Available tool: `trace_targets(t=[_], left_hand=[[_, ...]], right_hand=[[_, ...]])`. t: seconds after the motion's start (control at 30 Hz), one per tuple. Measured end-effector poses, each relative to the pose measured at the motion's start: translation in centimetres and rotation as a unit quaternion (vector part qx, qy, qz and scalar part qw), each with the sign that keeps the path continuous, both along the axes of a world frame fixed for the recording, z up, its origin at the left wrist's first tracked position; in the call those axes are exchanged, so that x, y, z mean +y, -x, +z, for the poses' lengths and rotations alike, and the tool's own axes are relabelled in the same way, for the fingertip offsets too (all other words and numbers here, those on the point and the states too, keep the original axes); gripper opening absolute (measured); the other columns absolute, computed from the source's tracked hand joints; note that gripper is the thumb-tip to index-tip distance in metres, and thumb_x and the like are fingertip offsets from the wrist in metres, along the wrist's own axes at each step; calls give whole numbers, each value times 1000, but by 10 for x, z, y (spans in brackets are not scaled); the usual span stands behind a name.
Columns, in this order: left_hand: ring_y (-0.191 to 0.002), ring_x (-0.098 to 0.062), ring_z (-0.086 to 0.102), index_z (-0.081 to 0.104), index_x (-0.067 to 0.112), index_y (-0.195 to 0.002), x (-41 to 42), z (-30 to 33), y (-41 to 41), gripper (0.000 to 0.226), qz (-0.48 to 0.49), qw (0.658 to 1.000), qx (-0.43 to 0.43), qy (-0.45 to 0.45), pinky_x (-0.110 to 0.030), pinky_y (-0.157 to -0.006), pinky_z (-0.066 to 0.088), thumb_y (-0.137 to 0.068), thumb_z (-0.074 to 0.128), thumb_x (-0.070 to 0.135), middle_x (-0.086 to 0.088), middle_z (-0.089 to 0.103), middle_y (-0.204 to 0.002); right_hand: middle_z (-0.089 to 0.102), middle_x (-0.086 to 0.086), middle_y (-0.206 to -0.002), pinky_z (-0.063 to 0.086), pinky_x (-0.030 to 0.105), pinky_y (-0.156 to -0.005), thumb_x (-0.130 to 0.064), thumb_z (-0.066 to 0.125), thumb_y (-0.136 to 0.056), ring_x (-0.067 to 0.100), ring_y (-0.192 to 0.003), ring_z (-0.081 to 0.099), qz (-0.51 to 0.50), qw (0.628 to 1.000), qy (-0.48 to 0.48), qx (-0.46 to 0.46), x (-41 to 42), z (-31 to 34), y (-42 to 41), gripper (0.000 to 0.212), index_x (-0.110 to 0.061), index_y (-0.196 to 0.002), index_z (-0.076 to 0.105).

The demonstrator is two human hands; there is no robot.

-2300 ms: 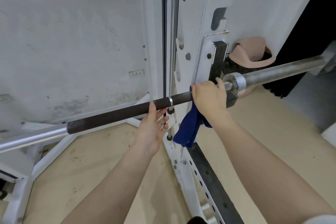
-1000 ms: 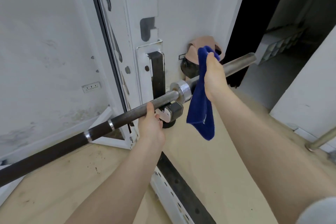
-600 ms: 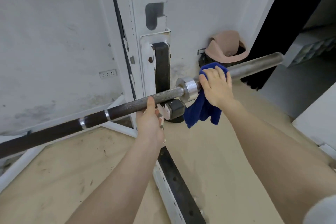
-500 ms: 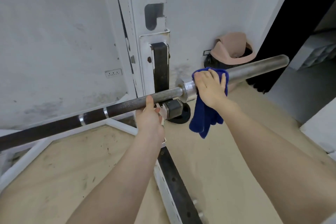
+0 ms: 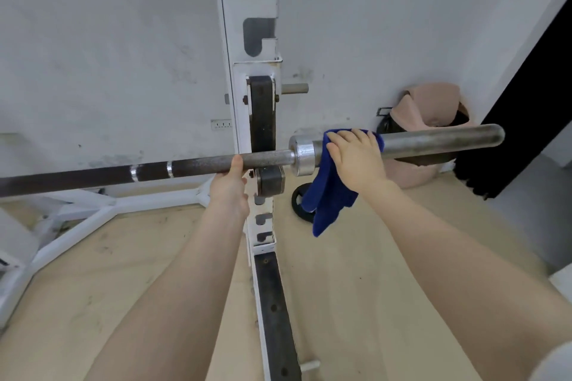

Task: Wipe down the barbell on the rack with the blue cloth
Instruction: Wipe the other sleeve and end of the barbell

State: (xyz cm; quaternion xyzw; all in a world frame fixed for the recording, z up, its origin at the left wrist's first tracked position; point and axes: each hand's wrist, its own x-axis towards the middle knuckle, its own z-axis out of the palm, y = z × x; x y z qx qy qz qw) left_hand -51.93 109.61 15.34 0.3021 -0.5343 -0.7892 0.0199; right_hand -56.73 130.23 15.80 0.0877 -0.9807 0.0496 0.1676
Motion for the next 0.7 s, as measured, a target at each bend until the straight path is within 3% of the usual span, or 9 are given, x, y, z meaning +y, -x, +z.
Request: trace_targets(t=[0.07,0.13,0.2,0.37,0.47,0.53,0.7], left_hand=[[-106,-13,54,44,12,-130,0,1,1,50,4,1000,0,-2,-31,-79,42,-90,54,39,0,59,-121],[-86,-9,55,46,12,-127,2,0,2,47,13,1000,3,4,-30,-75,43,-90,53,41,0,60,-115],[-78,-6,52,48,13,-124,3,-2,2,44,25,1000,5,11,-28,-73,43,-90,52,41,1,59,-110],[-84,-8,54,47,16,-126,-2,-5,6,43,10,1000,0,-3,-25,-72,44,-90,53,39,1,57,-118],[-91,-10,54,44,14,-128,-3,-5,6,46,3,1000,-2,-4,-26,-78,44,-90,53,39,0,56,-121],[-102,-13,52,44,12,-130,-3,-5,6,48,5,1000,0,-3,-30,-86,42,-91,52,38,-1,56,-124],[-102,-14,52,45,12,-129,4,-7,8,47,33,999,13,-8,-29,-88,40,-91,53,38,0,57,-118]], right_hand=[[48,1,-139,13,40,-114,-27,28,-102,25,-130,36,35,999,12,3,-11,-2,-1,39,-21,-136,46],[43,-2,-144,9,39,-115,-27,26,-102,22,-135,31,64,998,17,-13,-11,-2,0,41,-23,-140,41],[39,-5,-146,5,40,-116,-30,23,-102,19,-138,27,81,996,8,-33,3,-2,3,43,-26,-143,36],[38,-3,-145,-3,49,-115,-33,18,-102,20,-142,17,-85,995,24,-39,29,-5,8,43,-27,-139,38],[46,2,-140,3,47,-116,-28,22,-102,24,-139,24,-107,992,55,-23,13,-3,11,40,-22,-130,50],[54,1,-132,5,46,-115,-26,26,-101,22,-132,34,-77,995,57,-8,2,-3,11,38,-23,-125,55],[62,-3,-119,17,39,-111,-24,35,-99,18,-118,49,17,997,61,48,-19,-5,5,30,-24,-119,57]])
